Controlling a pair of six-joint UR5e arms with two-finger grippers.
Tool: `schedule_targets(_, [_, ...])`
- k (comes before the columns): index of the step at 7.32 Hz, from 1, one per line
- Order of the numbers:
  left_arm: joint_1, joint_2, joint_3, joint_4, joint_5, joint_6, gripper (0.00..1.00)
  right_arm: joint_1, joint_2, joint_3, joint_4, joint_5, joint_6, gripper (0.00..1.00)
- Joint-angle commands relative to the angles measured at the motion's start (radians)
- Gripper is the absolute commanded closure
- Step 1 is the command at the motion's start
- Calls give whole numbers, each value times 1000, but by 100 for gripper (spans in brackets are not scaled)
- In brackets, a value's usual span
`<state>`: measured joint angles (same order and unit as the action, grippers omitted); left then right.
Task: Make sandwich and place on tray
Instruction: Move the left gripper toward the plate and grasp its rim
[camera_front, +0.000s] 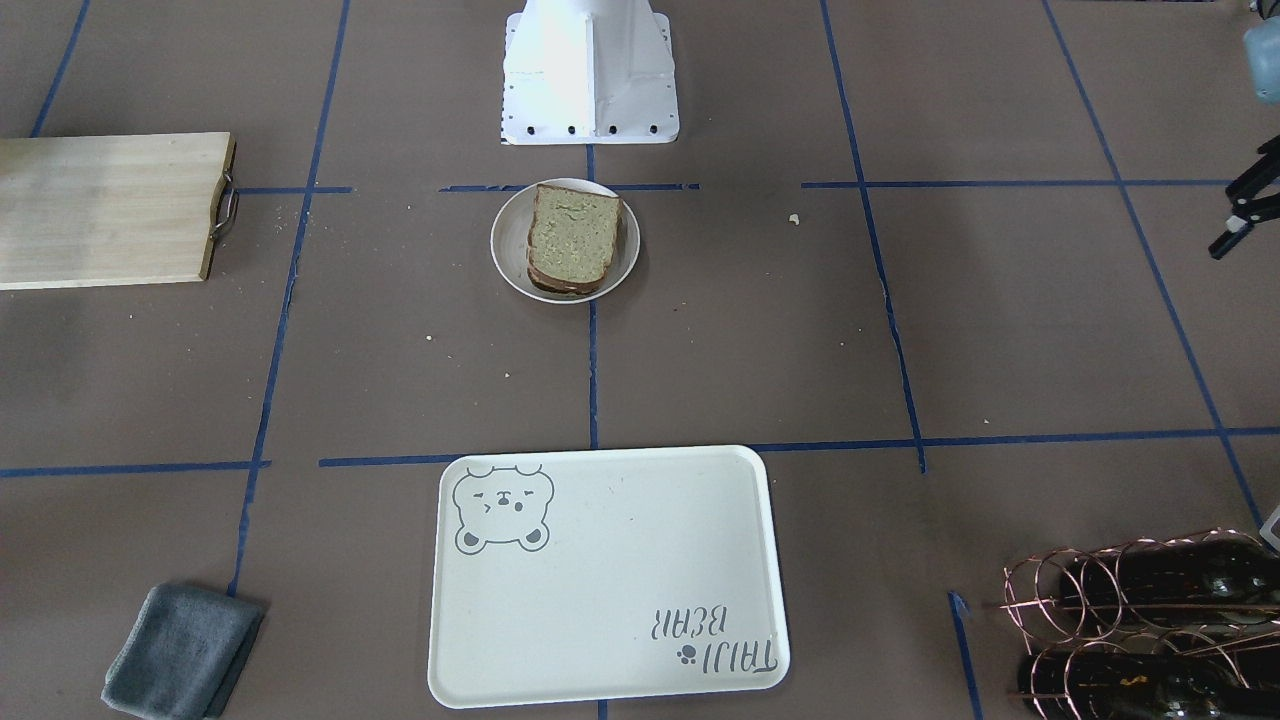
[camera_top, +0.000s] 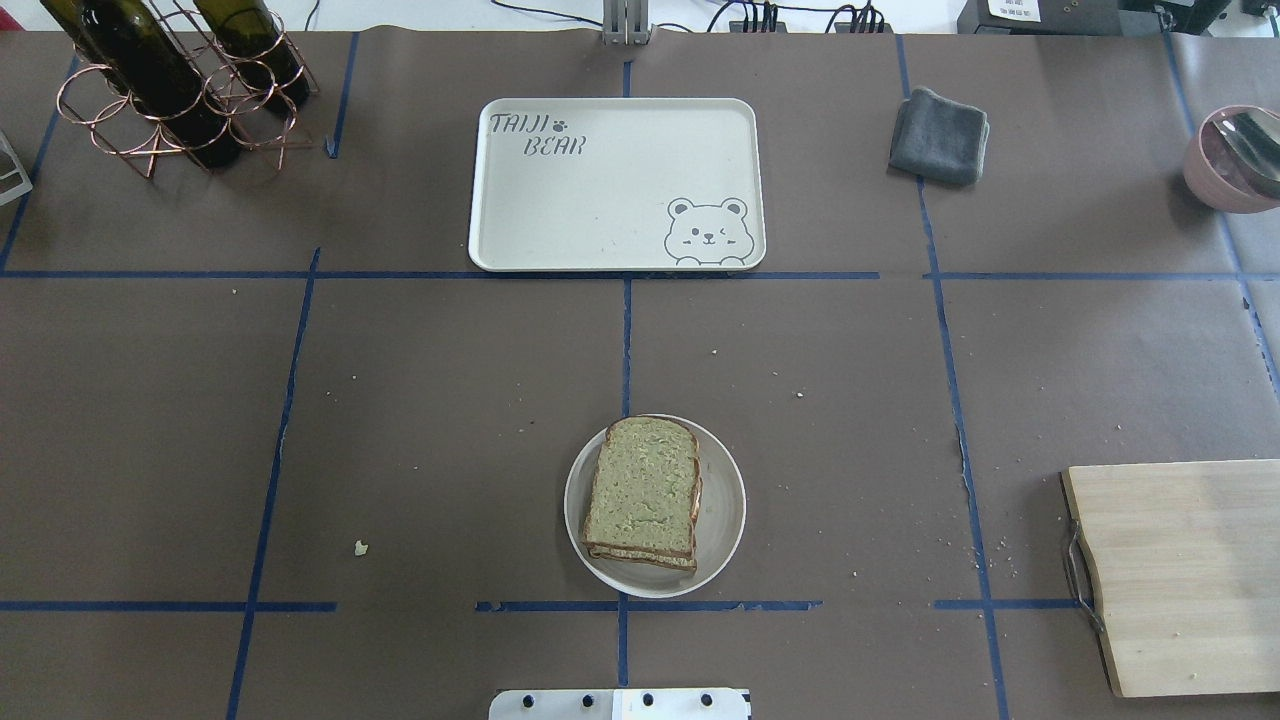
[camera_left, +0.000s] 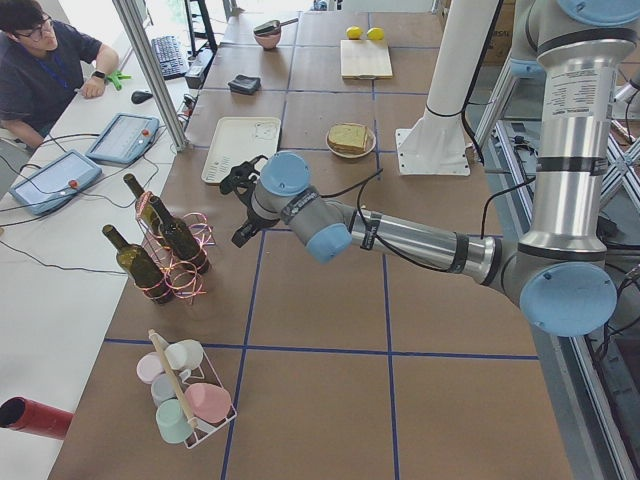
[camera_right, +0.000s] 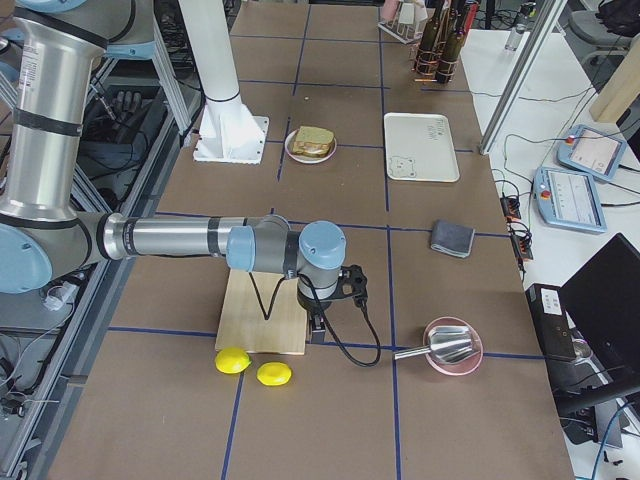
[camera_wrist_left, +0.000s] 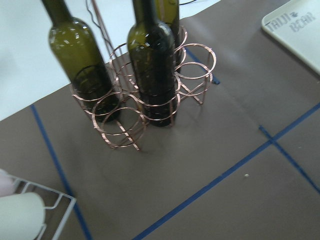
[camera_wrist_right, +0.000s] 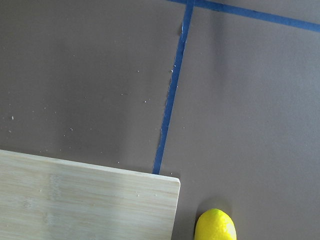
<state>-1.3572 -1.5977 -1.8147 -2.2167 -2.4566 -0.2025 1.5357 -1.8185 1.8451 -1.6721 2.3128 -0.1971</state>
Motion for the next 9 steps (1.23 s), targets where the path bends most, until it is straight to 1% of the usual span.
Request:
schedule_targets(1, [256, -101, -48, 5, 16, -218, 0, 3, -11, -23, 0, -1, -1, 0])
schedule_targets(2, [359, -132, -60, 5, 80, -371, 0, 3, -5, -29, 0, -1, -1, 0])
schedule_targets(3, [457, -149, -80, 5, 188, -549, 0, 3, -4, -24, 18, -6, -8, 0])
schedule_targets(4, [552, -184, -81, 6, 276, -672, 0, 1, -4, -29, 38, -9, -2, 0])
schedule_targets(6, [717, -218, -83, 9, 454, -916, 0, 3, -5, -29, 37, -9, -1, 0])
schedule_targets(7, [780, -246, -75, 24, 531, -1002, 2, 3, -7, -33, 37, -6, -1, 0])
schedule_targets(8, [843, -290, -54, 47, 585, -1094, 10, 1, -7, -34, 37, -6, -1, 0])
schedule_targets(9, [901, -323, -23, 52, 652, -1147, 24, 1, -7, -35, 38, -6, -1, 0])
